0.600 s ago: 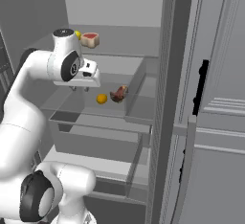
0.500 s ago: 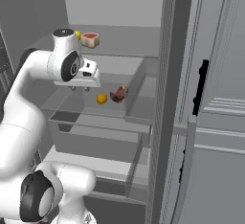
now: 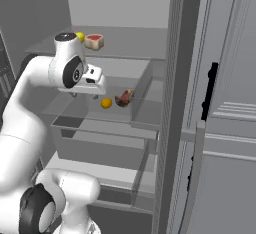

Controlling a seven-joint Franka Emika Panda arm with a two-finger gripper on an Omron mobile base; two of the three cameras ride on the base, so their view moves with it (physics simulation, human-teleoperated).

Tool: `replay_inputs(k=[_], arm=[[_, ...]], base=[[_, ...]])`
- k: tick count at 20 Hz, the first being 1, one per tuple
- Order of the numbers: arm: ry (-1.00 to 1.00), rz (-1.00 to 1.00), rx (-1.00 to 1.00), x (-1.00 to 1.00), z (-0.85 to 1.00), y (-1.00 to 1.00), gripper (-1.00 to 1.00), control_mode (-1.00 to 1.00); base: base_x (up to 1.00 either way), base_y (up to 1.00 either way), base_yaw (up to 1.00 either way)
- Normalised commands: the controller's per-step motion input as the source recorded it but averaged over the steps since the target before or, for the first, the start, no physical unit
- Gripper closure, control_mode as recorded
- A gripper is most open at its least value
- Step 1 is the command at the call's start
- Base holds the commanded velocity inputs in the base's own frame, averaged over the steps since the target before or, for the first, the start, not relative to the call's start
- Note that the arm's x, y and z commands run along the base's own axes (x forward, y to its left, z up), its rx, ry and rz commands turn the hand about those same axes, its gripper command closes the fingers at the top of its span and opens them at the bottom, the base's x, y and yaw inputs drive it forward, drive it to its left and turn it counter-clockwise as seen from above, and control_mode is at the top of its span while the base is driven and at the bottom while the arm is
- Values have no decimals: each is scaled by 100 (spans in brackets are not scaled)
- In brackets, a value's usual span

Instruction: Place one lemon and one steak in each tupperware on the nearby counter, to pack two identical lunches.

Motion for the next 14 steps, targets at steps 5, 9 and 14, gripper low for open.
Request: replay_inputs(k=[5,9,14], arm=[[-37,-13,-14,4,-22,8,-100,-100],[-24,-26,-2,64,-31,7,-100,-100],[4,-13,11,100,0,-29,-100,-100]], base=[[0,0,0],[0,0,0],[0,0,0]])
